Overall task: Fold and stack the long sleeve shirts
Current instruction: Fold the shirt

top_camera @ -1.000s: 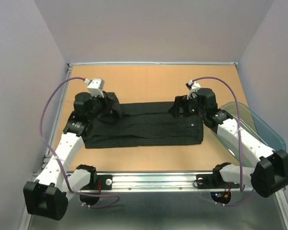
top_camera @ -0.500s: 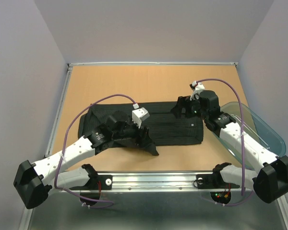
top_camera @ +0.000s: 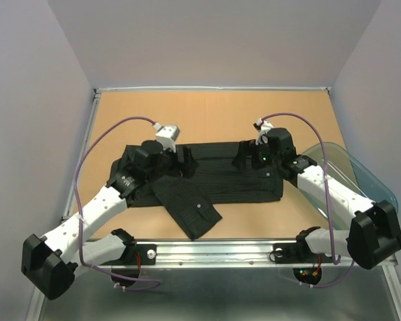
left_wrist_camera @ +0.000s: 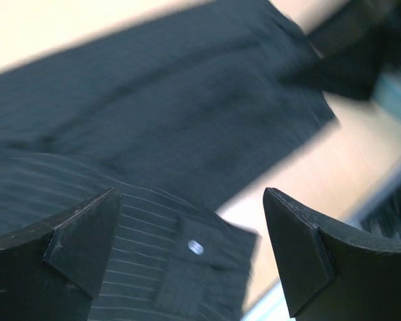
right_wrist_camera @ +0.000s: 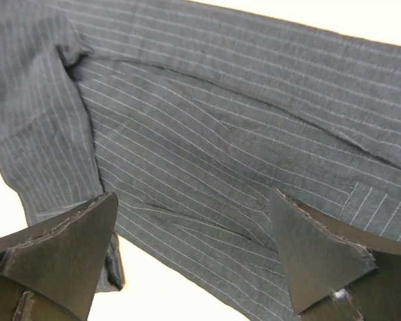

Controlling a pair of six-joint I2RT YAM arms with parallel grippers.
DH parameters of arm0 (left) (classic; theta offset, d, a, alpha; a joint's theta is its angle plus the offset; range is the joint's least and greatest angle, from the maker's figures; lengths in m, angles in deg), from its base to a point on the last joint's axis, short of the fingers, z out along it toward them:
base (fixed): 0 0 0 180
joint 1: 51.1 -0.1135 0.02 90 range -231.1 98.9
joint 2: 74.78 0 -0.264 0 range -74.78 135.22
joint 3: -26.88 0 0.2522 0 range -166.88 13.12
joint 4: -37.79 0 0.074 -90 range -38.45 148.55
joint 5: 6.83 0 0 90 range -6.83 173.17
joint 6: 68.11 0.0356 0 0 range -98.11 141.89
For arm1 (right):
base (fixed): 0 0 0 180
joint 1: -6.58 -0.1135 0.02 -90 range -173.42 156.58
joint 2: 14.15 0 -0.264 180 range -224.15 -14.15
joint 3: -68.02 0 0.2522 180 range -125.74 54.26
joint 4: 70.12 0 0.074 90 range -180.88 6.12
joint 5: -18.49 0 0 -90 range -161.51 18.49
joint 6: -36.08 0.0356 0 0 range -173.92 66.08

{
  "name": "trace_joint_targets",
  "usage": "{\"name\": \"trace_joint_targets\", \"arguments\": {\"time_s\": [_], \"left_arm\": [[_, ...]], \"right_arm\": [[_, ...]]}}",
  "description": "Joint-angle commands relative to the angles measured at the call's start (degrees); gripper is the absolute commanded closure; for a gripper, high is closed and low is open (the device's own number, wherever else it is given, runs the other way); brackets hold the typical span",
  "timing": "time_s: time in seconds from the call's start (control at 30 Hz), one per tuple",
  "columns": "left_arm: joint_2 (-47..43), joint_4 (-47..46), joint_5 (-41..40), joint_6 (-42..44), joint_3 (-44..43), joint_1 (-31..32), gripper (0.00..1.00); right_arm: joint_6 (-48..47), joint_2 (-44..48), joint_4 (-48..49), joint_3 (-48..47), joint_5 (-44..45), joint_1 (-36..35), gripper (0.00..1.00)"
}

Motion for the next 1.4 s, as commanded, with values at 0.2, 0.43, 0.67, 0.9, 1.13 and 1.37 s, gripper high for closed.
{"name": "trace_joint_targets", "arguments": {"time_s": [0.2, 0.43, 0.67, 0.9, 1.13, 1.37], "left_arm": [[16.28, 1.12, -6.91, -6.91, -5.88, -25.60, 0.01], [28.31, -0.55, -5.67, -7.18, -7.64, -30.53, 0.02], [36.86, 4.46, -6.99, -5.34, -12.21, -32.99, 0.01], [36.86, 4.47, -9.45, -3.75, -10.81, -33.26, 0.01], [37.21, 4.03, -9.63, -3.31, -10.46, -33.17, 0.01], [38.09, 4.11, -8.66, -3.31, -10.72, -33.26, 0.01]], "right_arm": [[-9.69, -5.10, -1.35, -1.02, -2.12, -10.72, 0.00], [-16.72, -12.13, -7.95, -8.49, -4.49, -22.15, 0.00], [-27.62, -22.41, -15.15, -20.78, -1.42, -32.70, 0.08], [-36.85, -35.59, -26.39, -33.97, 0.78, -39.30, 0.25], [-41.08, -41.40, -28.78, -38.55, 3.77, -42.38, 0.55], [-43.63, -43.42, -28.70, -40.93, 5.43, -43.17, 0.36]]}}
